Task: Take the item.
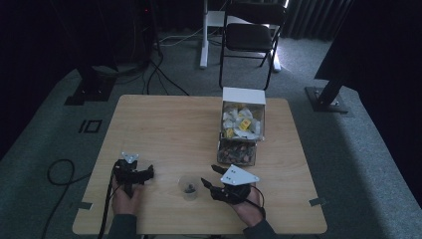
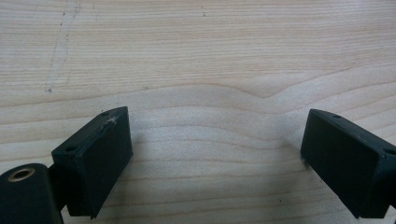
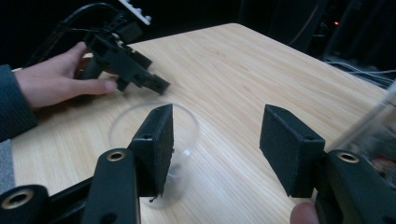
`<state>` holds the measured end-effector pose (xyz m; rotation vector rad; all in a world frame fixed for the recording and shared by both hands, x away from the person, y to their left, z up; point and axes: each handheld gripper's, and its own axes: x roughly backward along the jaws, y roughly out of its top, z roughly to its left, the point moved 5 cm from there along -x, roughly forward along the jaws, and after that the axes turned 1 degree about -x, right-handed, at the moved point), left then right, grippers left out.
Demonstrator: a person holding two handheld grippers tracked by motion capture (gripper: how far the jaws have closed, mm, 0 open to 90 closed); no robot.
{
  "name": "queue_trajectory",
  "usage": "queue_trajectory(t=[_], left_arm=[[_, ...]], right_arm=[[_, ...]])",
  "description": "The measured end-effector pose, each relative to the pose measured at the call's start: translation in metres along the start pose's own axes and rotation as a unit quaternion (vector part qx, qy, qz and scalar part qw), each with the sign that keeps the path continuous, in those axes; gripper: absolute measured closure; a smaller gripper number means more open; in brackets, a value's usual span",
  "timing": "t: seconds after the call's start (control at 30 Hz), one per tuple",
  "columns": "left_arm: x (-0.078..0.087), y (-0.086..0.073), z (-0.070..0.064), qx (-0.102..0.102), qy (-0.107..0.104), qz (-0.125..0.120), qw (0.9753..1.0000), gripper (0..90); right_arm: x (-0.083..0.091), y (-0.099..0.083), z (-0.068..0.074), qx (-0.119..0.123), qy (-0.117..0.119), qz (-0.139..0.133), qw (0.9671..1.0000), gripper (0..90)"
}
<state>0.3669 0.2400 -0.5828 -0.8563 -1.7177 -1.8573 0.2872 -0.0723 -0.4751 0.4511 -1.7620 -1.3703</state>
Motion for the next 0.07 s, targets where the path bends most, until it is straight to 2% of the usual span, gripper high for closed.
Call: queue_trajectory(t=[0.07], left_arm=[[0.0000, 0.0000, 0.0000, 0.000, 0.000, 0.000, 1.0000, 9.4]], right_arm=[[0.0050, -0.0030, -0.0061, -0.005, -0.008, 0.000, 1.0000, 44.3]])
